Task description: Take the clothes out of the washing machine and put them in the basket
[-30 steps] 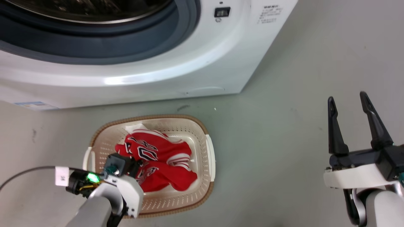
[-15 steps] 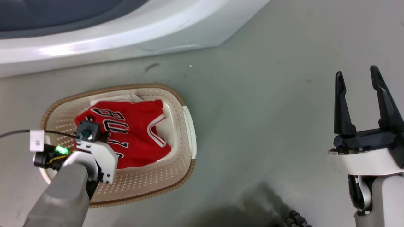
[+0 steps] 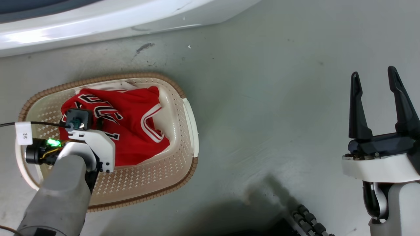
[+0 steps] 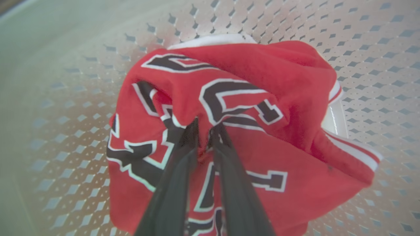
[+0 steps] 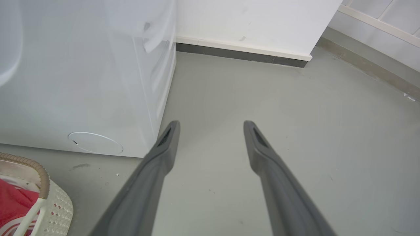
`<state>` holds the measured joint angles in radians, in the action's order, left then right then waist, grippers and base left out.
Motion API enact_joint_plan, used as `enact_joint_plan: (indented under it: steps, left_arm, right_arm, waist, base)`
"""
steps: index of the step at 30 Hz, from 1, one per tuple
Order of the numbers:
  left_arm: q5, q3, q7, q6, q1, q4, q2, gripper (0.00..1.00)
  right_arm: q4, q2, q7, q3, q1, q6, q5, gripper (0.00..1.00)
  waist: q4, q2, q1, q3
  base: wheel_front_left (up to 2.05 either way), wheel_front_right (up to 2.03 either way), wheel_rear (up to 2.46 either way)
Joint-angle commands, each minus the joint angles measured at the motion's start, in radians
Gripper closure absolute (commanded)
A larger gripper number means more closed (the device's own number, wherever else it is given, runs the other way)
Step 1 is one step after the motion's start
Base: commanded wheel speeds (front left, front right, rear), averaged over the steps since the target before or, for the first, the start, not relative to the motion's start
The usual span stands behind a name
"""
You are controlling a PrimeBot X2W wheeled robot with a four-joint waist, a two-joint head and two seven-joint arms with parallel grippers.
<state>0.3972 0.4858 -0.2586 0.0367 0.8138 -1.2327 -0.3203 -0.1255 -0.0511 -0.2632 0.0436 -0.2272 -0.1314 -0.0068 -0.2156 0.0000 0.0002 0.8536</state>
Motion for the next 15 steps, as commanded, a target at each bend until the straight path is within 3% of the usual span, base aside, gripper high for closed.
enact_joint_plan:
  steps: [1, 7, 15]
  left_arm:
    - [0.006, -0.001, -0.004, 0.005, 0.001, -0.007, 0.009, 0.0]
    - [0.017, -0.019, -0.008, 0.003, -0.042, 0.035, 0.022, 0.0]
    - [0.049, -0.15, -0.007, -0.013, -0.181, 0.254, 0.036, 0.0]
  right_arm:
    - [0.003, 0.002, -0.002, 0.0, -0.017, 0.001, -0.004, 0.0]
    - [0.016, 0.002, -0.002, 0.009, -0.016, 0.001, -0.021, 0.0]
    - [0.054, 0.002, -0.002, 0.028, 0.023, 0.001, -0.061, 0.0]
  waist:
    - [0.007, 0.0, -0.0002, -0.014]
    - [0.034, 0.0, -0.0002, -0.095]
    - [0.092, 0.0, -0.0002, -0.285]
  base:
    - [0.0, 0.0, 0.0]
    - [0.0, 0.0, 0.0]
    - [0.0, 0.0, 0.0]
